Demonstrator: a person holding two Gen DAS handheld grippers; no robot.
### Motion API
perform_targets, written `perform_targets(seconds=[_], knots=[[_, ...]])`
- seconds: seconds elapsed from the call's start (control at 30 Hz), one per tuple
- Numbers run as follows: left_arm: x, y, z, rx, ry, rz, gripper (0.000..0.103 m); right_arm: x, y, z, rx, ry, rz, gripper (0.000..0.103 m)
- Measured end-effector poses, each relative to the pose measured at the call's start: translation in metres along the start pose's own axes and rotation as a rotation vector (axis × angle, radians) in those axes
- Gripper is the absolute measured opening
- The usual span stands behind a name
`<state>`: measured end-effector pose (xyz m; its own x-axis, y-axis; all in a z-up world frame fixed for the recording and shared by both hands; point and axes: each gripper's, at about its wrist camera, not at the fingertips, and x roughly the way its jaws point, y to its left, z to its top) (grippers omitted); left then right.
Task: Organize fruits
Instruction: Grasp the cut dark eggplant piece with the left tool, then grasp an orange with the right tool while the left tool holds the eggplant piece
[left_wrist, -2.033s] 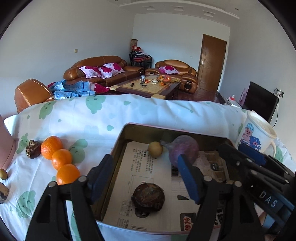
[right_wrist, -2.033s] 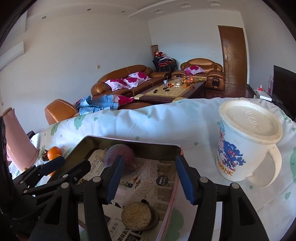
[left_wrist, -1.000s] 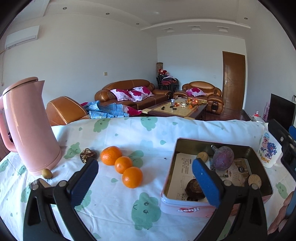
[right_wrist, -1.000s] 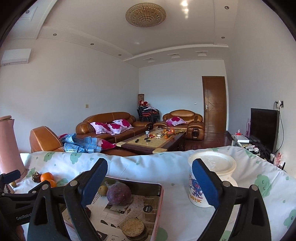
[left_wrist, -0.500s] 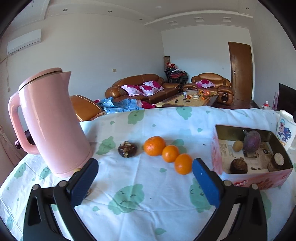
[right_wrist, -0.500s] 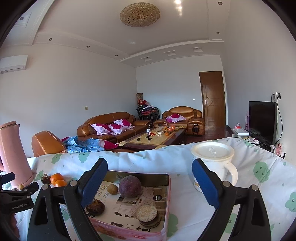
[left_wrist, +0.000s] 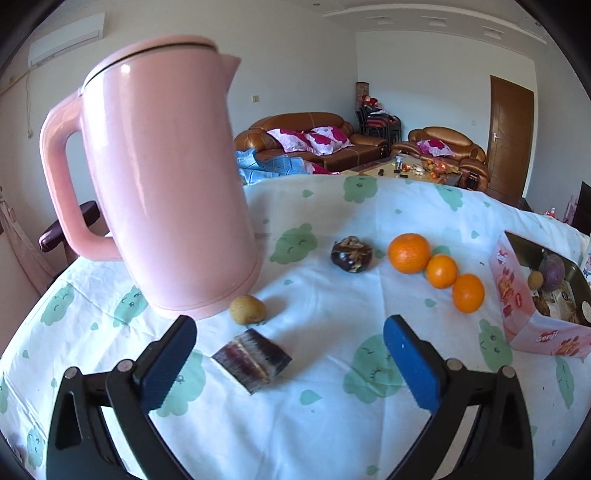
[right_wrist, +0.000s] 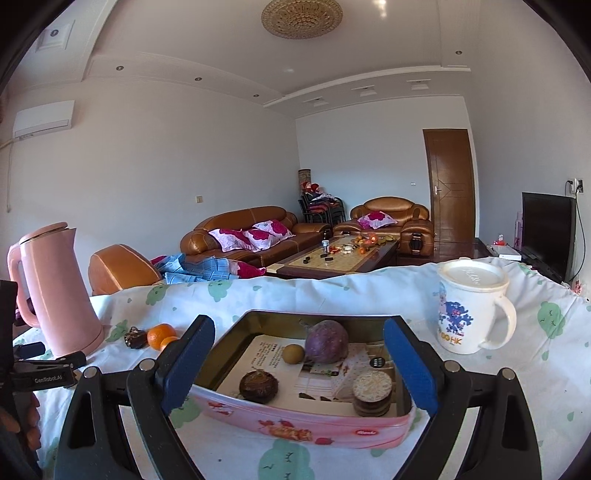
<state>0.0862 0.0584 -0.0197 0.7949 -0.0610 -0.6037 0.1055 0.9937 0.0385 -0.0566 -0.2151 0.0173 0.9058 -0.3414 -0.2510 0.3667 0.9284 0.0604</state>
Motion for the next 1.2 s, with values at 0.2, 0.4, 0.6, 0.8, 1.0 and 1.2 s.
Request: perform_targets(seconds=[0.2,0.4,0.6,0.8,1.0,1.2], knots=[[0.022,0.036,-0.005,-0.147,0.125,-0.033,0.098,0.000,0.039,-0.007,-0.045,0.028,0.065,0.094],[0.041,0.049,-0.013,-0.217,0.227,-0.063,0.079,0.005,0.068,-0.012,-0.074,0.067,0.127,0.094],[0.042,0.040,-0.011,-0.180,0.226,-0.105,0.057,0.014,0.089,-0.016,-0.118,0.112,0.169,0.094],[0.035,0.041,-0.009,-0.203,0.185,-0.163,0.056,0.031,0.102,-0.017,-0.154,0.172,0.203,0.070],[0.004,0.022,0.002,-0.131,-0.015,-0.213,0.056,0.069,0.121,-0.013,-0.189,0.294,0.269,0.053],[-0.011,0.010,0.009,-0.067,-0.116,-0.250,0.056,0.113,0.146,-0.014,-0.307,0.424,0.291,0.053]])
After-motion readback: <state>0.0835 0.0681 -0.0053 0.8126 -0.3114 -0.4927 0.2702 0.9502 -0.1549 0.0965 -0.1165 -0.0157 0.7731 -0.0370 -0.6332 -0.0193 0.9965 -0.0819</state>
